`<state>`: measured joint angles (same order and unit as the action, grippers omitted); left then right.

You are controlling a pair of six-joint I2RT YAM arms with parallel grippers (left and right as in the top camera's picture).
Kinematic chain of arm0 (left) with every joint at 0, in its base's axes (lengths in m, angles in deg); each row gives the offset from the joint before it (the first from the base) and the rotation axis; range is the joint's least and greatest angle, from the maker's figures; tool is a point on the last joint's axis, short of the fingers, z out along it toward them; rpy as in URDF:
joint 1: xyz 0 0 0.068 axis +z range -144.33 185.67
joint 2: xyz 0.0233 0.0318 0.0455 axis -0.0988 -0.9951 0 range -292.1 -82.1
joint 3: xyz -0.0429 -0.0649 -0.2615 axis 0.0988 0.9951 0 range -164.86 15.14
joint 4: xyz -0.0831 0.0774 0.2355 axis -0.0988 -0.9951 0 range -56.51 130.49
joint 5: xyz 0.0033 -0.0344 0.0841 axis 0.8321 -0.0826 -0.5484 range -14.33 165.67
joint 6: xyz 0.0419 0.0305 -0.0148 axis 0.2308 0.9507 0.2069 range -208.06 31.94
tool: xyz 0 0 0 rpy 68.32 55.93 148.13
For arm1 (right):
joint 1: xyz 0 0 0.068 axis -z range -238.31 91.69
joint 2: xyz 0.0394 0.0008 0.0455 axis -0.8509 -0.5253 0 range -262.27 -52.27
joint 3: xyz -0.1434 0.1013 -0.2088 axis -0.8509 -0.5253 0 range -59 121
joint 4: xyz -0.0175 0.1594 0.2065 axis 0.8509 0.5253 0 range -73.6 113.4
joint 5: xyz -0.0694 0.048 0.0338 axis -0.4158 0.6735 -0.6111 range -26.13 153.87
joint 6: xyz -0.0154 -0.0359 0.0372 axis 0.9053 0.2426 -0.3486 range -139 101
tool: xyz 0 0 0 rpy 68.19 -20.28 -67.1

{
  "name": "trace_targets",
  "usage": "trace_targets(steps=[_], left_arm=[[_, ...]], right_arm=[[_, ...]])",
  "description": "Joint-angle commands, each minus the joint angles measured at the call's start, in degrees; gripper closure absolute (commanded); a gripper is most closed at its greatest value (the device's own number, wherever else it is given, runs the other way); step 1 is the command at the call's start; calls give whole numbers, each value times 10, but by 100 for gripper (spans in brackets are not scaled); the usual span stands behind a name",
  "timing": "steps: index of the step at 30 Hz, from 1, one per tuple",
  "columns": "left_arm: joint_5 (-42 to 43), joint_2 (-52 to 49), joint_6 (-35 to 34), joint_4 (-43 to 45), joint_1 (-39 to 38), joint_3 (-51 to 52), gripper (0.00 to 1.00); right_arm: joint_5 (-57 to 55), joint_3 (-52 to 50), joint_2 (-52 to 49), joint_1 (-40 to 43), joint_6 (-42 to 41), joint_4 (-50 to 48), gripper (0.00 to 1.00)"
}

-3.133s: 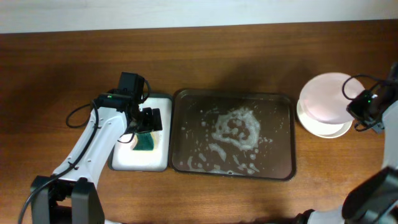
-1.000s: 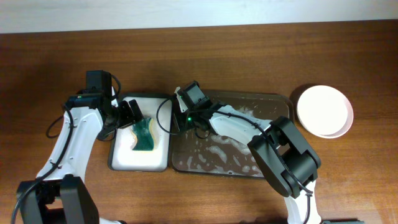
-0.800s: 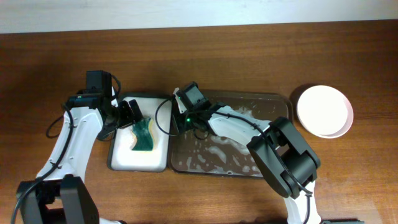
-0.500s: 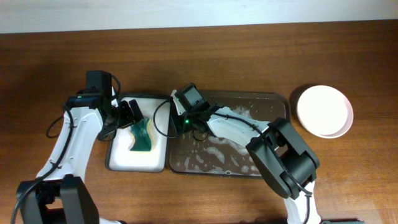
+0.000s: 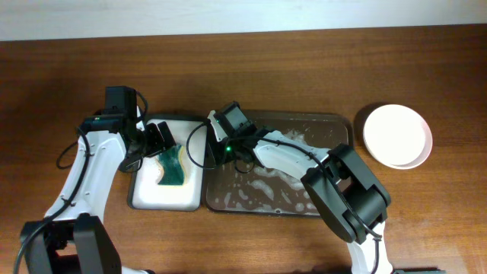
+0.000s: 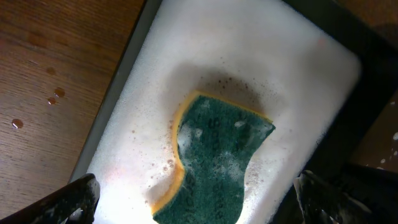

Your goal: Clean dirty plates on tray and stack at the side

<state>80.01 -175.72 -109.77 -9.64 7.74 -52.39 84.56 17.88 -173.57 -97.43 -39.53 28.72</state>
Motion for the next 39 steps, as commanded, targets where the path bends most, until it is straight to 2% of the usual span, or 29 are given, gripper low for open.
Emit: trace_targets(steps=[1, 20, 25, 29, 33, 36, 38, 39], left_arm=[[6, 8, -5, 0, 1, -10, 0], [6, 8, -5, 0, 1, -10, 0], [4, 8, -5, 1, 1, -10, 1], [4, 8, -2, 33, 1, -10, 0], [9, 8, 102, 104, -10, -10, 0], [9, 8, 189, 123, -38, -10, 0], [7, 8, 214, 98, -63, -10, 0], [6, 8, 213, 84, -68, -10, 0]], right_arm=[[31, 5, -14, -11, 3, -4, 96], [14, 6, -13, -27, 3, -1, 96], [-38, 13, 16, 29, 8, 45, 83], [-72, 17, 80, 91, 57, 98, 81], [-111, 18, 158, 162, 103, 201, 78], [-109, 18, 200, 230, 103, 314, 71], [-108, 18, 218, 271, 107, 374, 59], [-108, 18, 224, 288, 107, 397, 56]])
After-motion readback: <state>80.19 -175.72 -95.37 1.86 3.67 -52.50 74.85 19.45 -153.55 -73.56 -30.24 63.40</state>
